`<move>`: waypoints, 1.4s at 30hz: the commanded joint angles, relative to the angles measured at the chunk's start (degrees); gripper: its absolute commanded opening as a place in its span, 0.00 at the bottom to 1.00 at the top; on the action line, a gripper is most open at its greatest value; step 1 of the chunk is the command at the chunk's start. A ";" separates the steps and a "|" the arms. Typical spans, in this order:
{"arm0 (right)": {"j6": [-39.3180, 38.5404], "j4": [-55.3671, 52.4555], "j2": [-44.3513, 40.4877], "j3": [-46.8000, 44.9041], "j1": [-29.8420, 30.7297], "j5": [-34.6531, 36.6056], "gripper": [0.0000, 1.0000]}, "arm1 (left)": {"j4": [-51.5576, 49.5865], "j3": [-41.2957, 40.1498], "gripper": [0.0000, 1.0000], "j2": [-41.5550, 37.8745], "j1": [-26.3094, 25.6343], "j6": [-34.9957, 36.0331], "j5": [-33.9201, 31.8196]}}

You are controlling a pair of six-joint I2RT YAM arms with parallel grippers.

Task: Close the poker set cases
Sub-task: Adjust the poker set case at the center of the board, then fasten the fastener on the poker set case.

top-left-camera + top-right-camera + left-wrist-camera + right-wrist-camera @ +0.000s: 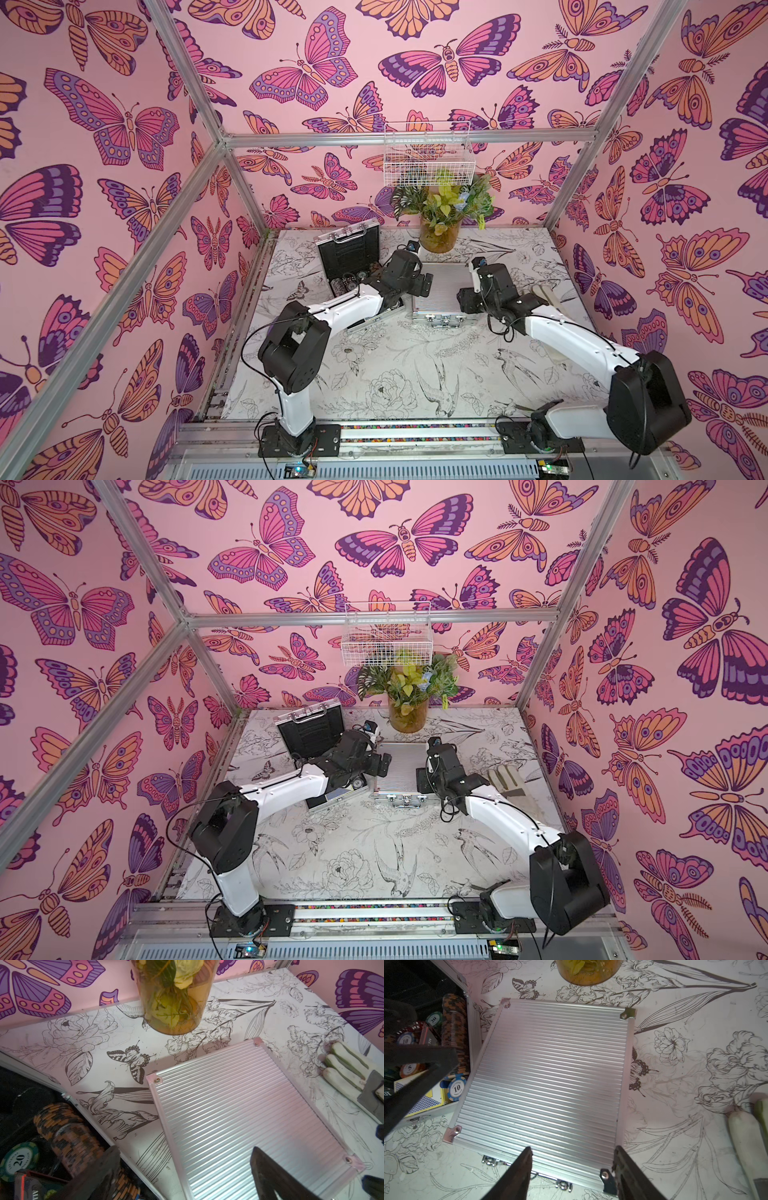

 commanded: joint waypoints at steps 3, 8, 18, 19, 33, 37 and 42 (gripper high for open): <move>-5.77 -2.72 -2.92 -0.24 0.35 -1.93 0.64 | -4.94 2.03 0.94 1.38 -2.88 2.03 0.79; -6.89 -1.62 -3.47 -0.51 0.35 -0.55 0.64 | -6.32 3.49 0.86 3.53 -4.52 2.05 1.01; -7.77 -4.20 1.82 2.13 0.35 -1.53 0.64 | -7.36 3.14 0.84 5.87 -4.77 0.52 0.78; -7.81 -4.03 2.33 2.09 0.35 -1.98 0.64 | -7.21 2.81 0.84 6.18 -4.77 0.20 0.88; -5.55 -6.62 11.24 3.33 0.35 -4.29 0.65 | -5.30 -4.10 0.84 9.26 -3.81 -4.47 2.59; -5.94 -8.79 14.20 4.38 0.35 -4.25 0.65 | -4.54 -6.65 0.84 9.48 -3.24 -5.37 2.73; -8.19 -11.45 16.71 6.08 0.35 -4.76 0.66 | -4.04 -8.96 0.84 9.44 -2.32 -6.33 3.50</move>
